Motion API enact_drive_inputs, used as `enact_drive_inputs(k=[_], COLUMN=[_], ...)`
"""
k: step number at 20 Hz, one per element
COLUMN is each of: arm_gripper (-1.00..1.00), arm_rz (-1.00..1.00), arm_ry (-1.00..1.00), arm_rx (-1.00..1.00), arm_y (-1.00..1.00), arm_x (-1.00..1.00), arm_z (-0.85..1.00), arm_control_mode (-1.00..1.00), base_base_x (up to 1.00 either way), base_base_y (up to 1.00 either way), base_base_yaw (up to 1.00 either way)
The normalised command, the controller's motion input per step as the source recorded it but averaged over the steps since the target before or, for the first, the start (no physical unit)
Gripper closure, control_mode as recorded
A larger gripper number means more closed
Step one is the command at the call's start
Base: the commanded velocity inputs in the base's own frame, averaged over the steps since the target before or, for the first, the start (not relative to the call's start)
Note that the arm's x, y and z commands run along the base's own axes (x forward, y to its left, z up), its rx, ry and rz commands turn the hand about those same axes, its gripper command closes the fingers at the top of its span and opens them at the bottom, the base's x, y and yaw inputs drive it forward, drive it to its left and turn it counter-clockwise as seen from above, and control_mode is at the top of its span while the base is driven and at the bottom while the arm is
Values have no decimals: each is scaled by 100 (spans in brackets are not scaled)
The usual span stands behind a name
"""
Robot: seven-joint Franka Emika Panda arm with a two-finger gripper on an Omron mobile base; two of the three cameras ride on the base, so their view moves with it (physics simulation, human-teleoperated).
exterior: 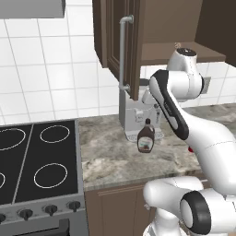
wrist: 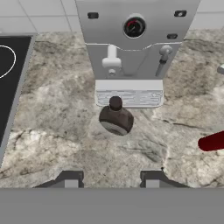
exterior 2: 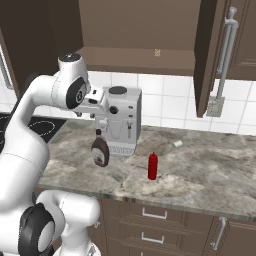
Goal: Pick the ketchup and syrup bottle from the counter and place them in the cabinet.
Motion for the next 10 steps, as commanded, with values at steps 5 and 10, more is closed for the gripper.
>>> enact_drive_inputs(k=[5,10], arm_gripper=[-100,-100], arm_rz=[0,3], arm_ry=[0,0], arm_rx=[-1,0], arm_y=[-5,-25], arm_x=[-3,0], arm_z=[-22,-47], arm_control_mode=[-100,-100], base_base_x=[0,0], base_base_y=[0,0], base_base_yaw=[0,0])
